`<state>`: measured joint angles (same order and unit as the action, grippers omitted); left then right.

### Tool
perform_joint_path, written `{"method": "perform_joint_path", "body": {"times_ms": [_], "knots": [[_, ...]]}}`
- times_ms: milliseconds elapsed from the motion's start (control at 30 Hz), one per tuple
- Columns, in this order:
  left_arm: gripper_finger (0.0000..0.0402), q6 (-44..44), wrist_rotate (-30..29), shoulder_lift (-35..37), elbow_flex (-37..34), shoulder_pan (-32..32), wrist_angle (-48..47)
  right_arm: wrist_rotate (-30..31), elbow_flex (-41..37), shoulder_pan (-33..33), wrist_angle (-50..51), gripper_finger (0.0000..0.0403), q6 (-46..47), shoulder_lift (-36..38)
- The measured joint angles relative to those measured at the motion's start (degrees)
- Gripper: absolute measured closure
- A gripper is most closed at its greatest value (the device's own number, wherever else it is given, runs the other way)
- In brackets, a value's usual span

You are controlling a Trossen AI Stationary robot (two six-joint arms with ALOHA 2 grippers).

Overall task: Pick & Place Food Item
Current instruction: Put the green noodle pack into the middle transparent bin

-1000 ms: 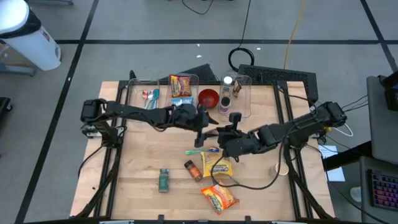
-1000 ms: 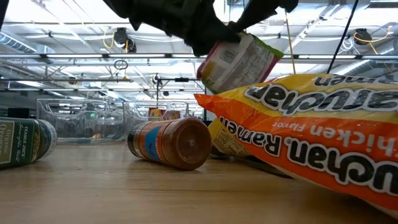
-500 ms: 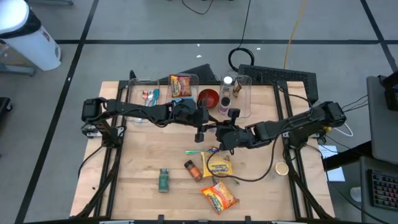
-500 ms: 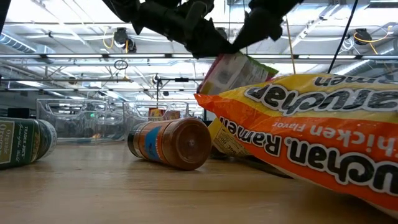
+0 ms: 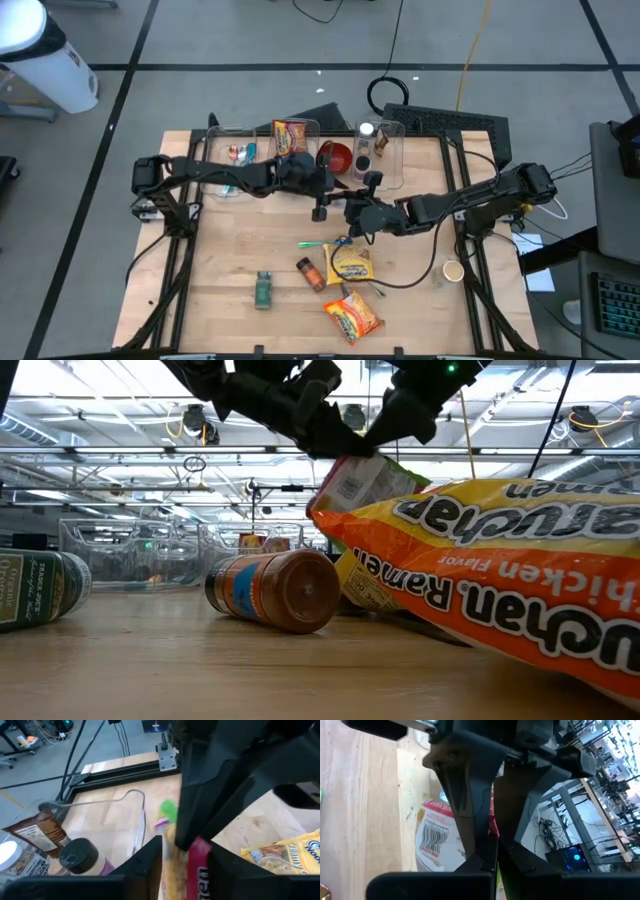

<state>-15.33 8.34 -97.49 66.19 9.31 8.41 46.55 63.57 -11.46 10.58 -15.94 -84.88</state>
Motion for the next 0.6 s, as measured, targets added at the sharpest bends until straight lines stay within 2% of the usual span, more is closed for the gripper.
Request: {"method": "perform_joint_path", "body": {"times_ms": [300, 433, 600], "knots": [[0.0273, -0.3, -0.3, 0.0, 0.0, 1.0, -1.9, -0.3, 0.0, 0.6, -2.9, 0.0403, -2.1, 0.0], [0.0299, -0.3, -1.0, 0.0, 0.0, 1.0, -2.5, -0.3, 0.0, 0.6, -2.9, 0.0403, -2.2, 0.0], [0.035, -0.3, -1.0, 0.0, 0.0, 0.9, -1.5, -0.2, 0.0, 0.6, -2.8, 0.0403, -1.7, 0.0]]}}
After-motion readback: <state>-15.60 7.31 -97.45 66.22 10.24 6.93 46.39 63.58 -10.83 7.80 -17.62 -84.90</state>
